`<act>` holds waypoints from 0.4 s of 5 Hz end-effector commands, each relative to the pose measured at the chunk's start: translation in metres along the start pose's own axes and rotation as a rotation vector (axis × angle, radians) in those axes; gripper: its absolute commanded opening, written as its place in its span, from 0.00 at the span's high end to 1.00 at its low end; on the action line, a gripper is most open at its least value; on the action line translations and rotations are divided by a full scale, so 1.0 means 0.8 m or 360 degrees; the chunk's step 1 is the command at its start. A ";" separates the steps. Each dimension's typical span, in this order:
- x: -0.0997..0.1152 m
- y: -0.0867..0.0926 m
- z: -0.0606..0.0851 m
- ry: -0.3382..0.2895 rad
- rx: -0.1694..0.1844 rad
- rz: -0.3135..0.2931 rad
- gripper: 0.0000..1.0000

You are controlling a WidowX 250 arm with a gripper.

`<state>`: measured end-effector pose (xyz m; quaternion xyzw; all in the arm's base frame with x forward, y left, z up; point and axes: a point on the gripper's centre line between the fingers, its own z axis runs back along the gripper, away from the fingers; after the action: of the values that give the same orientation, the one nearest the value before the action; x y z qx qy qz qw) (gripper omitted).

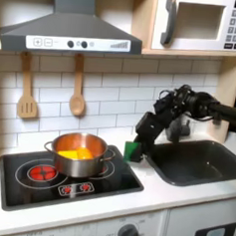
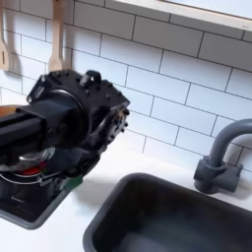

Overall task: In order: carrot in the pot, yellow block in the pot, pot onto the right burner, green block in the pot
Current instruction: 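Put the green block in the pot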

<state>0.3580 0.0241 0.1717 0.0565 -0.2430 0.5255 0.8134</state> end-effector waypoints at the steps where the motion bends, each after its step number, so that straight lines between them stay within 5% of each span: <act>1: 0.019 -0.001 0.029 -0.0033 -0.0066 0.0050 1.00; 2: 0.036 -0.006 0.048 -0.0057 -0.0119 0.0074 1.00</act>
<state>0.3599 0.0339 0.2155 0.0302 -0.2733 0.5397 0.7957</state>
